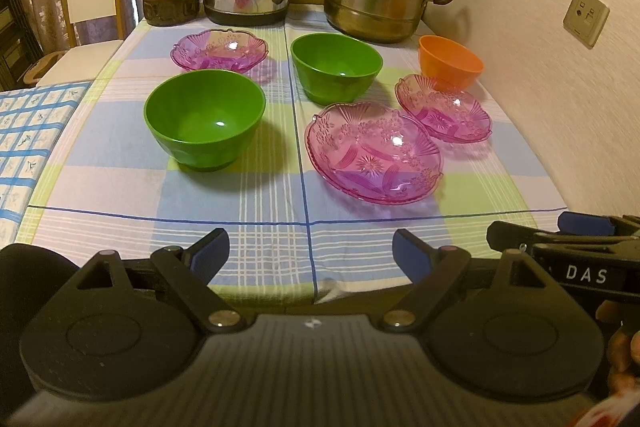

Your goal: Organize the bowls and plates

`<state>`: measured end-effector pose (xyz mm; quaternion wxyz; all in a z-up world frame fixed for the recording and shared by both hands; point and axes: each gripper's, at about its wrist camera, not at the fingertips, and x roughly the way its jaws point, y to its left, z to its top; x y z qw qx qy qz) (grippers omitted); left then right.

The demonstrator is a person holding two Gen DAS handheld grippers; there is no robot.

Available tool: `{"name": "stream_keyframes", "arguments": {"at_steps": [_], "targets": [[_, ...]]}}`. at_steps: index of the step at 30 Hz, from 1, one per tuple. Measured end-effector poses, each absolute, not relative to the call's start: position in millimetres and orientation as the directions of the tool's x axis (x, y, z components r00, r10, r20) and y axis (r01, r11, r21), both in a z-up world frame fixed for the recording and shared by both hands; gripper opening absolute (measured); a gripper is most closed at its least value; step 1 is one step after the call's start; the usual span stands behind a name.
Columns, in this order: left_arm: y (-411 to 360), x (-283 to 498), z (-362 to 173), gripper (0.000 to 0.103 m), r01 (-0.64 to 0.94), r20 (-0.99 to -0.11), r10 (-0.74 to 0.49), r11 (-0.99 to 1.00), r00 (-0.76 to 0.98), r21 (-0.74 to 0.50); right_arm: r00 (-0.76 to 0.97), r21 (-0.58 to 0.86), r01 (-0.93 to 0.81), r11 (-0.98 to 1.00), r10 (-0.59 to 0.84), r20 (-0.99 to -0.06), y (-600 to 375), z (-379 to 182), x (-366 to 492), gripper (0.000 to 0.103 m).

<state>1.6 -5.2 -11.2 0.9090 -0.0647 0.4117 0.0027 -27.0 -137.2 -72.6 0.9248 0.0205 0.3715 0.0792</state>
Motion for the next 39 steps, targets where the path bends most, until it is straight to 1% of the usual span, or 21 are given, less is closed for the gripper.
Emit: {"name": "stream_keyframes", "arguments": {"at_steps": [39], "targets": [[-10.8, 3.8, -10.7, 0.087, -0.049, -0.751, -0.057, 0.992, 0.658, -0.118, 0.715, 0.104, -0.126, 0.987, 0.163, -0.679, -141.3, -68.7, -26.1, 0.093]]}}
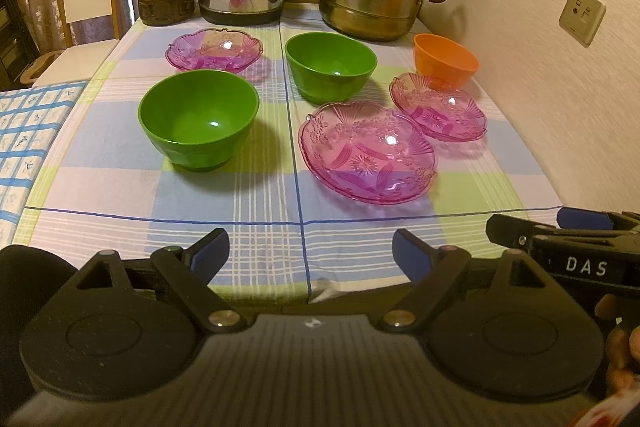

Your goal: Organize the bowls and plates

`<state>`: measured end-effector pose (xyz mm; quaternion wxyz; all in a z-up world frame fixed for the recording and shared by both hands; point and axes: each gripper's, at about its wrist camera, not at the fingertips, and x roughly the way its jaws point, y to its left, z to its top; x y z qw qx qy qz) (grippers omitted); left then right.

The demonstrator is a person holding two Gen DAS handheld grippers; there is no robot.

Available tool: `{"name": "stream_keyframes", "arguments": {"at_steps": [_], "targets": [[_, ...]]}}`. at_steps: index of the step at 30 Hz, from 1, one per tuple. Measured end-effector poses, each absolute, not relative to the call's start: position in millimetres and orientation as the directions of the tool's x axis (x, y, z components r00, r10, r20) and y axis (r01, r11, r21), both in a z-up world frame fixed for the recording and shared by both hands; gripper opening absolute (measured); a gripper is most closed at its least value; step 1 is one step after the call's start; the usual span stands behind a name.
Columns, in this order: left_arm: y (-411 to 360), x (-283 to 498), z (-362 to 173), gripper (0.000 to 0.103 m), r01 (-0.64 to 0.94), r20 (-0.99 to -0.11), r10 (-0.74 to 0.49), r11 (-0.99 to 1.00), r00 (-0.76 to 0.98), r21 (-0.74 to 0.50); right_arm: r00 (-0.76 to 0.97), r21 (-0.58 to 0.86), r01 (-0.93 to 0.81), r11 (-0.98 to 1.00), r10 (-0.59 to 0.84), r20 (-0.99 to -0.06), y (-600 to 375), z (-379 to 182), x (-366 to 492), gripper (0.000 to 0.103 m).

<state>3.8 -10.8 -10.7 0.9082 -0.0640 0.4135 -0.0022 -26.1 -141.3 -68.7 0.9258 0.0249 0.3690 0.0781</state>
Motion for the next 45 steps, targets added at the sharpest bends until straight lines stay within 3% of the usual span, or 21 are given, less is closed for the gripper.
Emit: {"name": "stream_keyframes", "arguments": {"at_steps": [29, 45], "targets": [[-11.4, 3.9, -11.3, 0.087, -0.049, -0.753, -0.061, 0.991, 0.656, -0.122, 0.712, 0.112, -0.116, 0.987, 0.161, -0.683, -147.6, -68.0, -24.5, 0.093], [16.5, 65.5, -29.5, 0.086, -0.084, -0.759, -0.126, 0.969, 0.638, -0.231, 0.687, 0.213, -0.074, 0.974, 0.204, -0.698, -158.6, -86.2, 24.1, 0.093]]}}
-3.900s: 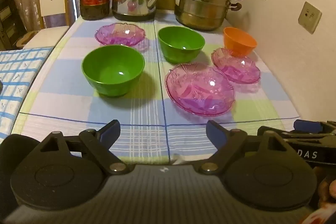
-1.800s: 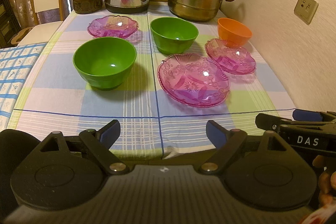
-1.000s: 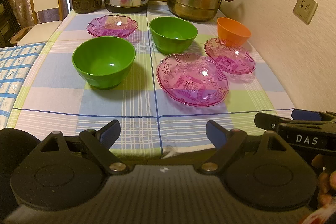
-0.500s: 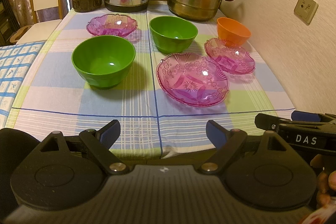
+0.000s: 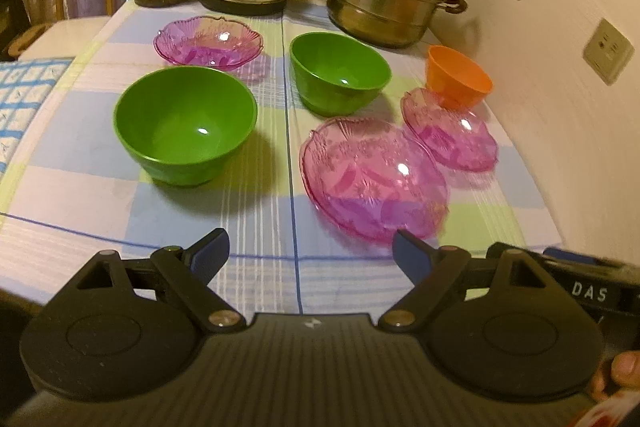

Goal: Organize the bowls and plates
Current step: 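Move both grippers to the large pink glass plate and close on its rim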

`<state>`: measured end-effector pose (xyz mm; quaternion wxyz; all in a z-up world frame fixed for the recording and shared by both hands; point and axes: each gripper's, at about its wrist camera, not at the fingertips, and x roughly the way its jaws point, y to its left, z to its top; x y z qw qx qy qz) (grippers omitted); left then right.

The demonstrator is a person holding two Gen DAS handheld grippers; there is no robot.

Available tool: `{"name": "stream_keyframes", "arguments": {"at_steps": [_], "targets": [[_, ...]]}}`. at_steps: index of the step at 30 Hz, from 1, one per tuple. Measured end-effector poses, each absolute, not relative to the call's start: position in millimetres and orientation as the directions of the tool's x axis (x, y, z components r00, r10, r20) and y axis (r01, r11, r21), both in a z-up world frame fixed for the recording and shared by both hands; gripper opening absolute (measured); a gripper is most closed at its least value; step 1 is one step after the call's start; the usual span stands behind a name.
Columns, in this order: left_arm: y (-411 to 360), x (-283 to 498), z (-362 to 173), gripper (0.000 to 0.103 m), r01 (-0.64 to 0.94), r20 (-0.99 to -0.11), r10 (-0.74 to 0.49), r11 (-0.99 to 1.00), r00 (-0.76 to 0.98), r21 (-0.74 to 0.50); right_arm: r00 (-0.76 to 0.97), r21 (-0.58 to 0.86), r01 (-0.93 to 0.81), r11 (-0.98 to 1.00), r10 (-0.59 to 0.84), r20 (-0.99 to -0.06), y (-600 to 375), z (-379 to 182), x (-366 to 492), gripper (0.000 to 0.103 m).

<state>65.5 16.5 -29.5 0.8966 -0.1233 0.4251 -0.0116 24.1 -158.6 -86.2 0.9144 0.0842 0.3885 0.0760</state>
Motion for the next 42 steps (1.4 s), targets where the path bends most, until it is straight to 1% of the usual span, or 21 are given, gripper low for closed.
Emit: {"name": "stream_keyframes", "arguments": {"at_steps": [5, 10, 13, 15, 20, 21, 24, 26, 29, 31, 32, 33, 34, 35, 38, 39, 40, 42], "targets": [[26.2, 93.8, -43.7, 0.084, -0.110, -0.765, -0.142, 0.957, 0.628, -0.268, 0.682, 0.249, -0.050, 0.967, 0.215, -0.699, -162.5, -96.8, 51.3, 0.093], [29.3, 117.2, -61.0, 0.079, -0.132, -0.776, -0.145, 0.950, 0.614, -0.281, 0.672, 0.267, -0.028, 0.963, 0.216, -0.708, -166.6, -108.6, 78.1, 0.092], [28.2, 129.1, -70.2, 0.078, -0.135, -0.783, -0.152, 0.948, 0.604, -0.289, 0.657, 0.270, -0.025, 0.962, 0.220, -0.721, -167.3, -117.4, 91.6, 0.079], [26.5, 135.8, -75.8, 0.075, -0.135, -0.786, -0.156, 0.947, 0.598, -0.291, 0.645, 0.272, -0.020, 0.962, 0.220, -0.732, -168.5, -124.5, 100.7, 0.077], [24.0, 149.6, -88.5, 0.070, -0.134, -0.792, -0.156, 0.949, 0.591, -0.286, 0.634, 0.281, -0.015, 0.960, 0.227, -0.739, -170.4, -137.5, 115.5, 0.068], [24.0, 152.2, -90.7, 0.068, -0.133, -0.791, -0.157, 0.949, 0.591, -0.287, 0.632, 0.283, -0.016, 0.959, 0.229, -0.740, -170.7, -139.6, 118.3, 0.067], [23.0, 158.9, -96.1, 0.065, -0.130, -0.788, -0.161, 0.948, 0.594, -0.292, 0.628, 0.283, -0.012, 0.959, 0.228, -0.744, -169.9, -144.4, 126.3, 0.063], [22.8, 162.4, -99.5, 0.062, -0.126, -0.785, -0.164, 0.948, 0.597, -0.293, 0.628, 0.287, -0.011, 0.958, 0.230, -0.743, -169.9, -146.3, 130.4, 0.057], [22.8, 167.0, -104.6, 0.056, -0.120, -0.780, -0.170, 0.947, 0.602, -0.299, 0.628, 0.286, -0.010, 0.958, 0.229, -0.744, -169.3, -149.0, 136.6, 0.051], [21.5, 168.9, -108.2, 0.048, -0.112, -0.782, -0.168, 0.950, 0.600, -0.290, 0.624, 0.285, -0.010, 0.958, 0.229, -0.747, -168.8, -151.7, 140.2, 0.047], [20.7, 169.5, -109.8, 0.046, -0.108, -0.782, -0.170, 0.951, 0.599, -0.290, 0.621, 0.284, -0.011, 0.959, 0.229, -0.750, -168.0, -152.9, 141.8, 0.045], [20.2, 170.2, -111.3, 0.041, -0.105, -0.783, -0.176, 0.950, 0.597, -0.293, 0.619, 0.282, -0.011, 0.959, 0.228, -0.752, -167.3, -154.2, 143.3, 0.043], [19.7, 170.8, -112.8, 0.037, -0.103, -0.784, -0.178, 0.950, 0.595, -0.294, 0.616, 0.283, -0.010, 0.959, 0.229, -0.753, -167.1, -155.2, 144.6, 0.039], [18.8, 171.4, -113.8, 0.036, -0.102, -0.785, -0.178, 0.951, 0.593, -0.293, 0.615, 0.284, -0.010, 0.959, 0.230, -0.755, -166.8, -156.2, 145.4, 0.036], [18.2, 170.8, -116.0, 0.029, -0.104, -0.781, -0.177, 0.950, 0.599, -0.295, 0.613, 0.284, -0.008, 0.959, 0.229, -0.756, -166.2, -158.1, 146.9, 0.032], [17.9, 170.2, -115.9, 0.024, -0.104, -0.779, -0.176, 0.950, 0.602, -0.296, 0.613, 0.283, -0.006, 0.959, 0.227, -0.756, -165.9, -158.5, 147.2, 0.031], [17.9, 169.8, -115.7, 0.021, -0.105, -0.778, -0.175, 0.950, 0.604, -0.295, 0.614, 0.282, -0.004, 0.960, 0.224, -0.757, -166.0, -158.8, 147.1, 0.030], [18.0, 169.3, -115.0, 0.018, -0.105, -0.773, -0.177, 0.948, 0.609, -0.299, 0.614, 0.281, 0.001, 0.960, 0.221, -0.758, -165.9, -159.2, 147.1, 0.027]]}}
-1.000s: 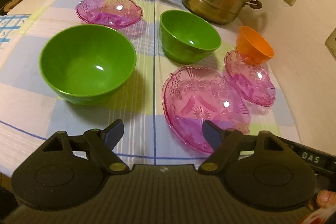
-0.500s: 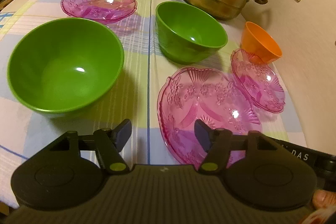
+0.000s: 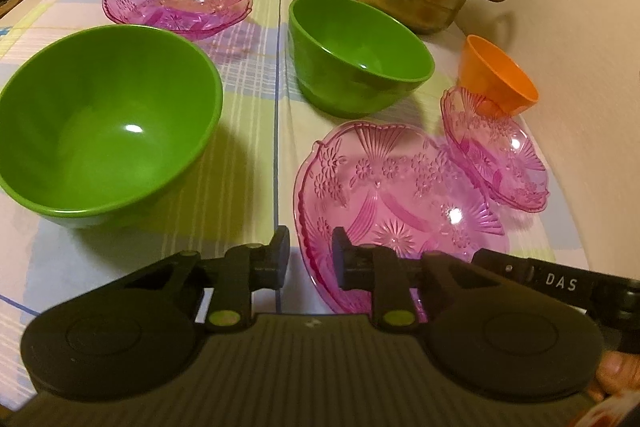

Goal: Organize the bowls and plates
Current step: 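Move both grippers to the large pink glass plate and close on its rim, then lift the large pink plate with both grippers onto the pink plate beside the orange bowl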

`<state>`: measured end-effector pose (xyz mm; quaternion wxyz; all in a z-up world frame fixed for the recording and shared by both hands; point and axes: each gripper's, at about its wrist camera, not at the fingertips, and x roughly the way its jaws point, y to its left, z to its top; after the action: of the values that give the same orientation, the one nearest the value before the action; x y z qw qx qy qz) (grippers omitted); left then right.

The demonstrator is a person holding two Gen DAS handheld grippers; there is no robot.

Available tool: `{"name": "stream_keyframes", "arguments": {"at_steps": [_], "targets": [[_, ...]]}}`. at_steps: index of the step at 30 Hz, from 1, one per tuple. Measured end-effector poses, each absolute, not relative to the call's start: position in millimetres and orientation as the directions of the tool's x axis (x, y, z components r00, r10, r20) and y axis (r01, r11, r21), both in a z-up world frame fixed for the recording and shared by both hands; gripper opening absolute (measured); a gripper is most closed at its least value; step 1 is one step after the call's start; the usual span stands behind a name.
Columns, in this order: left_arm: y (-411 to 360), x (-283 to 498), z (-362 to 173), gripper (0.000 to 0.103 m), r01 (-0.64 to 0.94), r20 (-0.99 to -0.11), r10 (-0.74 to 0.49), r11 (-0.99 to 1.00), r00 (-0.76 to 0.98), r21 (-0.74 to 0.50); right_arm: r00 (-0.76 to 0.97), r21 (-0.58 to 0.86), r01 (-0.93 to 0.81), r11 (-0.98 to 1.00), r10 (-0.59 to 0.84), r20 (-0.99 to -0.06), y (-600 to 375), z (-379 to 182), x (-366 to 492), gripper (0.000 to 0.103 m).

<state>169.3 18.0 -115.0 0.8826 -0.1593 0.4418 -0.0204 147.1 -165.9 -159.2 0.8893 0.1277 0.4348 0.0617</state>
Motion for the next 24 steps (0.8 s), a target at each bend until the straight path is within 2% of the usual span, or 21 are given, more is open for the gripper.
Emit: {"name": "stream_keyframes", "arguments": {"at_steps": [5, 8, 24], "targets": [[18.4, 169.2, -114.8, 0.013, -0.099, -0.773, -0.179, 0.949, 0.609, -0.298, 0.620, 0.276, 0.003, 0.961, 0.215, -0.754, -165.5, -158.7, 145.6, 0.012], [19.0, 168.7, -114.8, 0.010, -0.098, -0.774, -0.179, 0.950, 0.607, -0.296, 0.623, 0.272, 0.007, 0.962, 0.208, -0.754, -165.3, -158.6, 144.6, 0.011], [7.3, 154.8, -75.5, 0.010, -0.048, -0.747, -0.173, 0.963, 0.642, -0.265, 0.676, 0.279, -0.002, 0.960, 0.207, -0.708, -170.1, -124.3, 118.6, 0.011]]}}
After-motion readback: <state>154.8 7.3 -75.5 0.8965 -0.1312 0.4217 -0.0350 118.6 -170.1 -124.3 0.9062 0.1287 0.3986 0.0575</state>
